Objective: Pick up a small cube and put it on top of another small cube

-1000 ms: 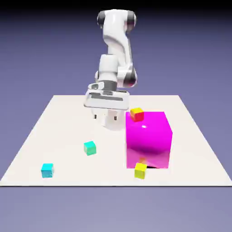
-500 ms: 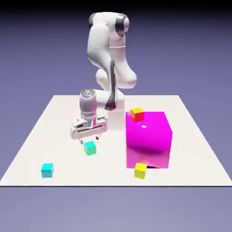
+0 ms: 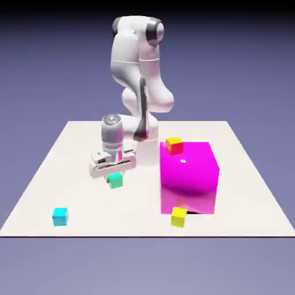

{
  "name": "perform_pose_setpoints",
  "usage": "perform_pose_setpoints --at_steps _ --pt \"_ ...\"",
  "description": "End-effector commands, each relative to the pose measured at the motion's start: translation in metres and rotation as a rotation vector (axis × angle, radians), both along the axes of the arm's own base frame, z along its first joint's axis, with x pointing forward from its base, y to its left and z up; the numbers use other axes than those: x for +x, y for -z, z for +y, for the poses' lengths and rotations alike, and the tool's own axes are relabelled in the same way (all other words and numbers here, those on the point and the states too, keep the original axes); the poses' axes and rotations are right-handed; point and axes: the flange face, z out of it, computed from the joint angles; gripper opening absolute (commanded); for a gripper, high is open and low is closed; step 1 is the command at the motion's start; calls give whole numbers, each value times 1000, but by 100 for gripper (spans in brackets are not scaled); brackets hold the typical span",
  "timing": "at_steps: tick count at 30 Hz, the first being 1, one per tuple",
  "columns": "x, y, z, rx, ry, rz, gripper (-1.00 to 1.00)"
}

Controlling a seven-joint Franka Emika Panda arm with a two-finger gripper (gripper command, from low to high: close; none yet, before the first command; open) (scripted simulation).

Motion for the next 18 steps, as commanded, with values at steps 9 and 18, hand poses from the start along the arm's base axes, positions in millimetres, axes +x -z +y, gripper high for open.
perform_pose_setpoints --at_steps 9,18 --pt "58 5 -73 60 51 51 -100" --pt "121 -8 -151 58 51 54 -100"
